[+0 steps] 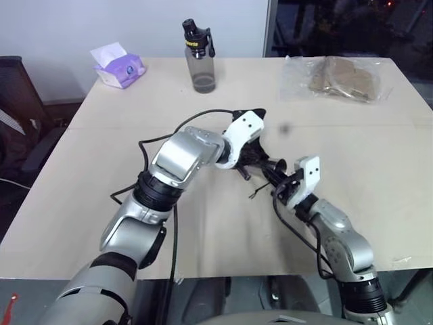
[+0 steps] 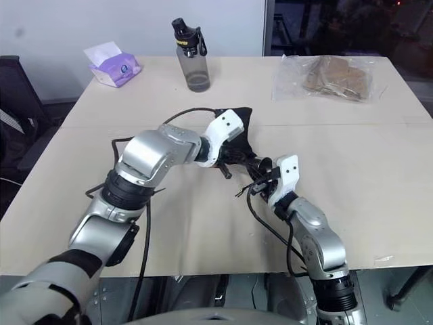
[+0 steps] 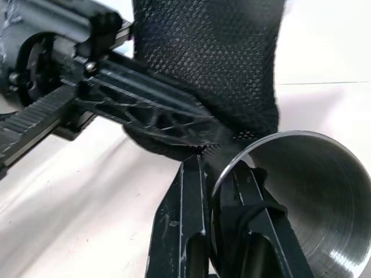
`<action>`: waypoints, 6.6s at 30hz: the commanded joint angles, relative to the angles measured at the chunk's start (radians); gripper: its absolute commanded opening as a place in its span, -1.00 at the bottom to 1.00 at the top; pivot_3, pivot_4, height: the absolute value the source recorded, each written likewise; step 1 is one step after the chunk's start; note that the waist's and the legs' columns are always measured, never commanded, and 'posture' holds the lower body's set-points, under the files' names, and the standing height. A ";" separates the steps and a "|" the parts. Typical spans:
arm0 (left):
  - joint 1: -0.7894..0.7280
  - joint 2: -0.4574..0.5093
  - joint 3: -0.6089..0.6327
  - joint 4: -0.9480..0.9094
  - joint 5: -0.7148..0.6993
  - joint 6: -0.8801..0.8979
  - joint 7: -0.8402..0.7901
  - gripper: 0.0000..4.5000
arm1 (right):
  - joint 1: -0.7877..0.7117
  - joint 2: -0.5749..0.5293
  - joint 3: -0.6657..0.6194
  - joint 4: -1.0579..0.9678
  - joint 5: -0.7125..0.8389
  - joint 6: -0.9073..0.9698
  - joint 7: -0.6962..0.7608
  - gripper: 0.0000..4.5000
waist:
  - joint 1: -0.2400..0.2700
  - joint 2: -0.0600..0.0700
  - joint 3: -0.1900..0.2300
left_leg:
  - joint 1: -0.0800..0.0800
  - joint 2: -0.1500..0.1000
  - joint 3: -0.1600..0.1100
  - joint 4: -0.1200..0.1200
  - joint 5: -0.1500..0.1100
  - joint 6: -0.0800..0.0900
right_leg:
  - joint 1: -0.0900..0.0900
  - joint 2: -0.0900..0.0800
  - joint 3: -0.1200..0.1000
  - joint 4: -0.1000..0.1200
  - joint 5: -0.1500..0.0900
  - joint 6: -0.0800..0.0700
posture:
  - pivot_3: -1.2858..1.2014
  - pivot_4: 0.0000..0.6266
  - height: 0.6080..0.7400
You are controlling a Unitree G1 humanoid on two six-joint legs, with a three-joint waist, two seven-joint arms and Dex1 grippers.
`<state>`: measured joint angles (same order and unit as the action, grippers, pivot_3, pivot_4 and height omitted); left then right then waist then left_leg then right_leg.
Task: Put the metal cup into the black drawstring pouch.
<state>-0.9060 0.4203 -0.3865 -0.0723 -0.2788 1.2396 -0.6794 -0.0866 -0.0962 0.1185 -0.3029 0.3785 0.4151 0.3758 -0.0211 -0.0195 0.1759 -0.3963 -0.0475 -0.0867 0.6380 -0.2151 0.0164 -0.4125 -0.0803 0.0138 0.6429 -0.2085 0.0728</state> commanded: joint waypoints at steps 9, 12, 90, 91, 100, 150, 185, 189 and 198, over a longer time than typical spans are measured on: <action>-0.020 -0.038 0.212 0.117 -0.081 0.190 0.041 -1.00 | 0.050 0.069 -0.111 -0.118 0.329 0.090 0.041 -0.91 | 0.005 0.000 0.000 | -0.002 0.001 -0.001 0.000 0.000 0.000 | -0.001 -0.001 -0.001 -0.001 0.000 -0.001 | 0.03 -0.52 1.00; -0.072 -0.075 0.299 0.171 -0.103 0.279 0.067 -1.00 | 0.037 0.119 -0.133 -0.103 0.410 0.096 0.023 -0.91 | 0.004 0.000 0.001 | -0.002 0.000 -0.001 0.000 0.000 0.000 | -0.001 0.000 -0.001 0.000 0.000 0.000 | 0.03 -0.52 1.00; 0.069 -0.061 0.431 0.095 -0.200 0.171 0.153 -1.00 | -0.262 0.004 0.190 0.561 -0.270 -0.308 0.254 -0.91 | -0.024 -0.003 -0.001 | 0.003 0.002 -0.001 -0.004 0.002 -0.006 | -0.001 0.003 0.001 0.001 0.001 -0.002 | 0.03 -0.52 1.00; 0.076 -0.041 0.398 0.061 -0.199 0.151 0.138 -1.00 | -0.285 -0.005 0.210 0.576 -0.322 -0.333 0.230 -0.91 | -0.023 -0.003 -0.001 | 0.003 0.002 -0.001 -0.004 0.003 -0.006 | -0.001 0.003 0.001 0.001 0.001 -0.002 | 0.03 -0.52 1.00; 0.104 -0.003 0.305 -0.097 -0.230 0.103 0.083 -1.00 | -0.428 0.064 0.194 0.631 -0.346 -0.410 0.206 -0.91 | -0.021 -0.004 -0.001 | 0.002 0.002 -0.002 -0.004 0.004 -0.009 | -0.002 0.003 0.002 0.000 0.002 -0.003 | 0.03 -0.52 1.00; -0.010 -0.298 0.781 0.202 -0.732 0.375 0.460 -1.00 | -0.583 0.145 0.140 0.628 -0.276 -0.520 0.235 -0.91 | -0.019 -0.006 0.001 | -0.001 0.006 -0.002 -0.004 0.003 -0.017 | -0.005 0.009 0.002 -0.002 0.004 -0.006 | 0.03 -0.52 1.00; -0.057 -0.228 0.859 0.512 -1.178 0.375 0.908 -1.00 | -0.447 -0.101 0.300 0.485 -0.390 -0.413 0.468 -0.91 | -0.018 -0.006 0.001 | -0.001 0.009 -0.002 -0.004 0.002 -0.020 | -0.005 0.011 0.002 -0.001 0.004 -0.007 | 0.03 -0.52 1.00; -0.020 -0.156 0.675 0.451 -1.301 0.375 0.853 -1.00 | -0.503 -0.094 0.353 0.538 -0.447 -0.442 0.497 -0.91 | -0.022 -0.006 0.001 | -0.001 0.009 -0.002 -0.004 0.002 -0.020 | -0.005 0.012 0.002 0.000 0.004 -0.007 | 0.03 -0.52 1.00; -0.004 -0.102 0.703 0.485 -1.282 0.353 0.832 -1.00 | -0.458 -0.148 0.192 0.312 -0.355 -0.266 0.456 -0.57 | -0.008 -0.006 0.001 | -0.002 0.008 -0.003 -0.004 0.002 -0.020 | -0.005 0.010 0.002 -0.001 0.004 -0.007 | 0.03 -0.52 1.00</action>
<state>-0.8982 0.3125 0.3050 0.4360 -1.5355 1.5999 0.1852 -0.5472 -0.2218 0.3419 0.1124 0.0127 0.1251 0.8400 -0.0289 -0.0259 0.1772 -0.3980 -0.0394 -0.0896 0.6342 -0.2131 -0.0038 -0.4180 -0.0700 0.0151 0.6416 -0.2041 0.0655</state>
